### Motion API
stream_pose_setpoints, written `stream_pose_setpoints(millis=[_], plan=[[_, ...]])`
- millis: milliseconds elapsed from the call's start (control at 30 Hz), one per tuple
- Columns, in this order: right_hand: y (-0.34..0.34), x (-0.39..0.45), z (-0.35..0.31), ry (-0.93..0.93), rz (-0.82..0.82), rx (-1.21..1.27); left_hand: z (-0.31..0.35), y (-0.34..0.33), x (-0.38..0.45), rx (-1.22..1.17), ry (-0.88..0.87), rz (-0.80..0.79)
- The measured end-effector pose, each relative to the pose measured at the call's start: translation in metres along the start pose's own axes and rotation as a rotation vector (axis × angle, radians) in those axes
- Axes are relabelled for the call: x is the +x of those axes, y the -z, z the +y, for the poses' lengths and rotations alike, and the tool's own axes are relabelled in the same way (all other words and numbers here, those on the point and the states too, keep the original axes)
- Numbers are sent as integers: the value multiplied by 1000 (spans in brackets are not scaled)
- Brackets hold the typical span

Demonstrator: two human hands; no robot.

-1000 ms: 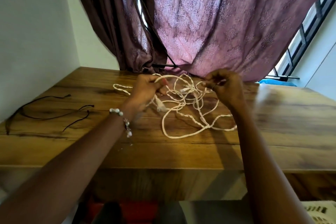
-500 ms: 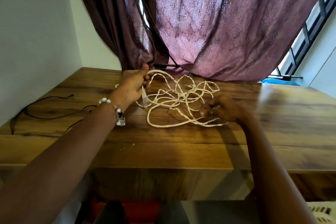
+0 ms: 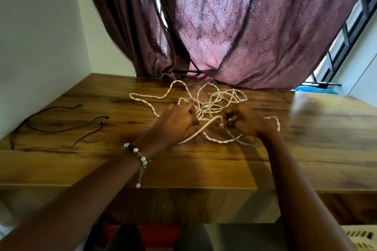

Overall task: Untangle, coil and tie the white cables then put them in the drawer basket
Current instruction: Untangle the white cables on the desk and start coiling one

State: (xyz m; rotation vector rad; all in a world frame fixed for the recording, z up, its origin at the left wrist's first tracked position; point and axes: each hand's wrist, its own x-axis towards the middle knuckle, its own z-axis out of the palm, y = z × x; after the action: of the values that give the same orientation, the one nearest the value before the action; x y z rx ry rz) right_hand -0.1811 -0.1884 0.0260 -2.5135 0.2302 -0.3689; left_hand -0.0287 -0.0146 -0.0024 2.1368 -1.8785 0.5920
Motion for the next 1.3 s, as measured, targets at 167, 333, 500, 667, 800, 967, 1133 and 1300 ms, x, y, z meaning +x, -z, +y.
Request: stream_pose_setpoints(millis=[167,333,500,667,800,967,1133,1300], plan=[[9,3,16,-107,367,139,8,-11,-9,-561,251,204],[15,14,26,-129,498,55,6,-7,5,-520,312,237],[22,4,17,-34,323,68,0,35,33,-1292,492,467],[20,10,25,-61,122,-272,-6,65,53,-1515,657,457],[27,7,52,-256,192,-495,-31,85,59,-1823,880,546],[39,12,77,-341,245,-604,-51,85,50,-2052,966,670],[31,12,86,-239,90,-555,-64,72,45,-2103,1033,717],[31,11,48,-237,776,-202,-67,63,48,-2054,1071,716]])
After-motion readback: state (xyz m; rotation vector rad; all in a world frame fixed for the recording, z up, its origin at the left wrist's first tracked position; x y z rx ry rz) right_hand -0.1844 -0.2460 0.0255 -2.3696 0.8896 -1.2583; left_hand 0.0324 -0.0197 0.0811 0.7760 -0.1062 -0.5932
